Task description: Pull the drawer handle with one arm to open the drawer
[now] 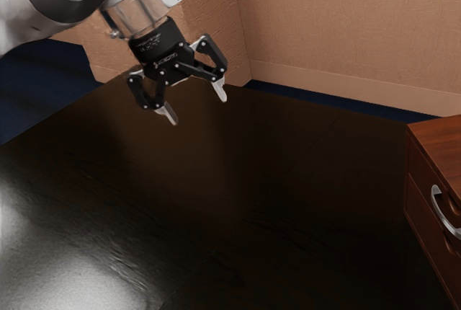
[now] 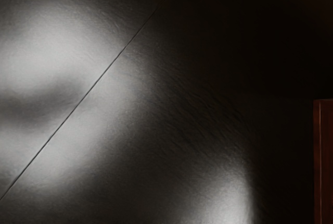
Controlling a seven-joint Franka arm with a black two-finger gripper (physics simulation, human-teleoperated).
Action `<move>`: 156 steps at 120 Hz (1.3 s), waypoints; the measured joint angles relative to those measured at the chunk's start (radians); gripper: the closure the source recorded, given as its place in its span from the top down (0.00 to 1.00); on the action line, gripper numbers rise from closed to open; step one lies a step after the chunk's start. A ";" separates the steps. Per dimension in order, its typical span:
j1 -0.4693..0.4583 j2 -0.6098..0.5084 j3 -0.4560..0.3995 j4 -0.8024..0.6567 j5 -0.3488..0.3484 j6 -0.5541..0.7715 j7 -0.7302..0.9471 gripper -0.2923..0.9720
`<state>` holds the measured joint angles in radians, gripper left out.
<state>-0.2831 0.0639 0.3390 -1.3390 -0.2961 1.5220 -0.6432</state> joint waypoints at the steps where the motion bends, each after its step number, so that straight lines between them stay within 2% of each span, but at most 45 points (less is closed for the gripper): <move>1: -0.006 0.002 -0.001 -0.001 -0.001 0.004 -0.001 0.76; 14: -0.074 0.013 -0.023 -0.031 -0.009 0.063 -0.011 0.77; 28: -0.077 -0.011 -0.110 -0.123 -0.012 0.159 -0.030 0.76; 38: -0.092 -0.068 -0.160 -0.232 -0.022 0.254 -0.045 0.76; 54: -0.112 -0.084 -0.227 -0.276 -0.026 0.373 -0.074 0.74; 91: -0.231 -0.024 -0.247 -0.309 0.092 0.582 -0.175 0.66; 101: -0.200 -0.008 -0.243 -0.304 0.110 0.616 -0.202 0.64; 118: -0.053 0.008 -0.228 -0.300 0.120 0.680 -0.236 0.69; 130: -0.013 0.009 -0.230 -0.301 0.087 0.721 -0.253 0.69; 156: -0.080 0.013 -0.234 -0.307 -0.025 0.780 -0.282 0.64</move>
<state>-0.3627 0.0772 0.1051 -1.6462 -0.3208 2.3021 -0.9250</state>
